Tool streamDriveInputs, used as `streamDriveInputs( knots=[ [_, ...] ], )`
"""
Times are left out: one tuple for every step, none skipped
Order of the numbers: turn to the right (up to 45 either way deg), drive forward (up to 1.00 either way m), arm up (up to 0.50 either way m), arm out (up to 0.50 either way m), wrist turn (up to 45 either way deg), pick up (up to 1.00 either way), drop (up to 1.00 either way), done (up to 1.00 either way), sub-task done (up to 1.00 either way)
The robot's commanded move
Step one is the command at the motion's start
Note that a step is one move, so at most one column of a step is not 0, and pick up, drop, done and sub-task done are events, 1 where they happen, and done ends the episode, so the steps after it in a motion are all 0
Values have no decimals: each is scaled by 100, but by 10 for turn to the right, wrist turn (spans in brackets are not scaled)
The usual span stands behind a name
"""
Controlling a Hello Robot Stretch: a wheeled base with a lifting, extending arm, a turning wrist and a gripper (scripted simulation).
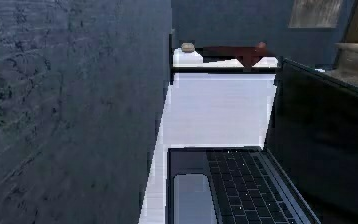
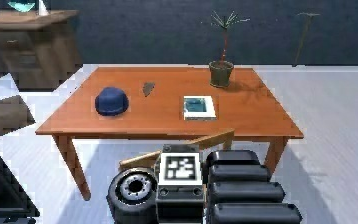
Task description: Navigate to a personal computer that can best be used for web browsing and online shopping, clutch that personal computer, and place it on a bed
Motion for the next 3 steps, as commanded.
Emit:
streamDriveInputs(
  knots=[
    [0,35,0,0,0,0,0,0,0],
    [120,0,0,0,0,0,0,0,0],
    [0,100,0,0,0,0,0,0,0]
  ],
)
